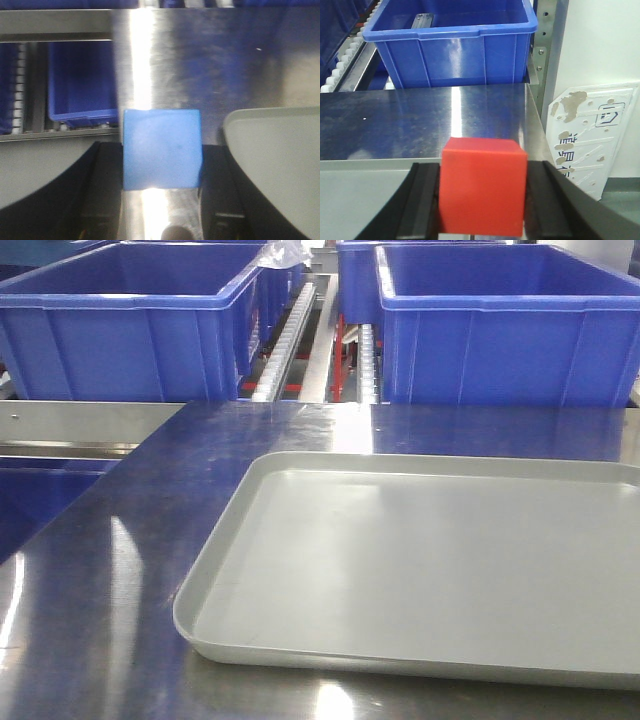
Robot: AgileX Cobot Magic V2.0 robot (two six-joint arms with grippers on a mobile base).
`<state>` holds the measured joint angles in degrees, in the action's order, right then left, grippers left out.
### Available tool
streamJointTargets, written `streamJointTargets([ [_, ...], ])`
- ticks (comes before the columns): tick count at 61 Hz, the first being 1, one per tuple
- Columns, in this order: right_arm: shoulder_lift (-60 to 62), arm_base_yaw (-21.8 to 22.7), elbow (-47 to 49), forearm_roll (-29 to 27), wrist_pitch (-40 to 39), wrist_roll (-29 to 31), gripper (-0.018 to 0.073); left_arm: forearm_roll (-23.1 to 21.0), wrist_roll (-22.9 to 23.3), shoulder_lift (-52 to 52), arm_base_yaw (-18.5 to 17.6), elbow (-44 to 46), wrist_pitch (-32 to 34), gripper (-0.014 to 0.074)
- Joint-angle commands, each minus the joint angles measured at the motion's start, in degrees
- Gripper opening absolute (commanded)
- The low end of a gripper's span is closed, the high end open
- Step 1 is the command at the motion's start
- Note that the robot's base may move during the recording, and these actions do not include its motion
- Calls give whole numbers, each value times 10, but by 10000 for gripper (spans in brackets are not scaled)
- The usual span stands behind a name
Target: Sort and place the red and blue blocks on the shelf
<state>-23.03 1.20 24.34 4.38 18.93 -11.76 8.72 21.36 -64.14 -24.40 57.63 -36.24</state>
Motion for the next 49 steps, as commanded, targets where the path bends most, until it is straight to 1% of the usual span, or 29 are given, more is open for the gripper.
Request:
streamJointTargets([
  [1, -2, 4, 17, 9, -56, 2, 49, 5, 4, 51, 23, -16, 50, 123],
  [12, -2, 4, 17, 9, -56, 2, 49, 5, 4, 140, 79, -88, 56, 123],
  [24, -2, 4, 17, 9, -56, 2, 49, 7, 4, 225, 119, -158, 58, 123],
  [36, -2, 4, 17, 9, -56, 2, 49, 8, 4, 292, 135, -220, 71, 123],
  [49, -2, 4, 17, 9, -56, 2, 49, 8, 4, 326, 135, -257, 75, 123],
])
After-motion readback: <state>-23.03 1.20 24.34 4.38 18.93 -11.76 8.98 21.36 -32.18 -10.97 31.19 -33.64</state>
